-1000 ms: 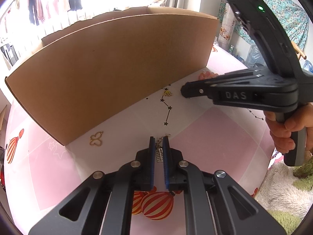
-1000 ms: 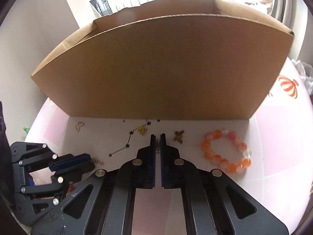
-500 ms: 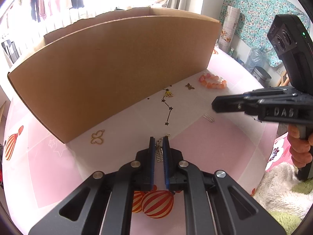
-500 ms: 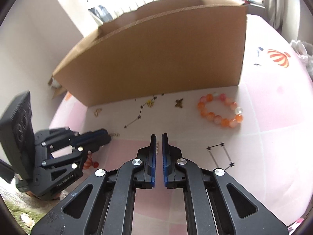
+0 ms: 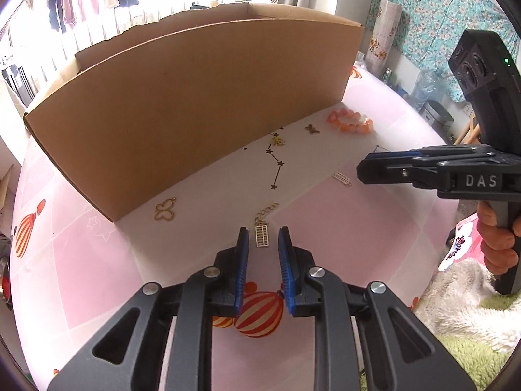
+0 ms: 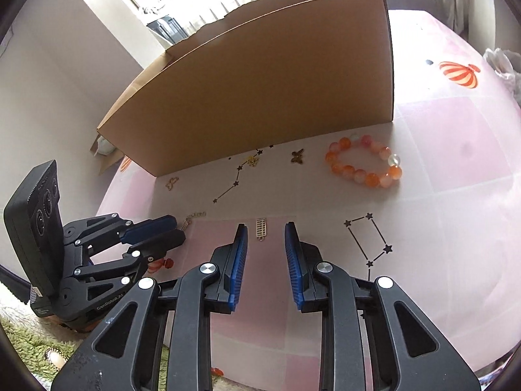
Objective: Organize jewelry
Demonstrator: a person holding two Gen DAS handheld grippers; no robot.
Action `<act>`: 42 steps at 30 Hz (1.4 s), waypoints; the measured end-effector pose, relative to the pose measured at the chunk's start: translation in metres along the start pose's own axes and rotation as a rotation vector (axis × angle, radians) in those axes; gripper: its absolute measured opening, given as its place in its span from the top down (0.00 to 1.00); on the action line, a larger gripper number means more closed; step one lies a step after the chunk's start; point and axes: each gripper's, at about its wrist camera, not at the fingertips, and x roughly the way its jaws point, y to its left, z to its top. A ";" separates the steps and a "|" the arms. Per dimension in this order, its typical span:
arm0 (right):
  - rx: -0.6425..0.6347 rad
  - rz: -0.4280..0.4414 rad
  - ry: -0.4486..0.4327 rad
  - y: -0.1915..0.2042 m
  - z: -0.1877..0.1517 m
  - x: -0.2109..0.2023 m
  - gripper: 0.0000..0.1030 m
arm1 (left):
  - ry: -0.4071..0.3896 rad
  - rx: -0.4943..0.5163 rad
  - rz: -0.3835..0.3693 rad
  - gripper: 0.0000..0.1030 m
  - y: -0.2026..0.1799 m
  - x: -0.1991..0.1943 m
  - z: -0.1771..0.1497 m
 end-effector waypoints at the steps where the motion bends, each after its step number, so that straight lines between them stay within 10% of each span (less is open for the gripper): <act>1: 0.001 0.003 0.000 0.003 0.002 0.007 0.76 | 0.003 0.004 0.010 0.82 -0.001 0.001 0.000; 17: -0.047 -0.024 -0.009 0.012 0.004 0.017 0.76 | -0.053 0.059 0.044 0.95 -0.011 -0.003 0.001; 42: -0.333 -0.295 0.044 0.081 -0.011 0.049 0.89 | -0.104 0.020 0.020 0.95 -0.001 -0.002 0.002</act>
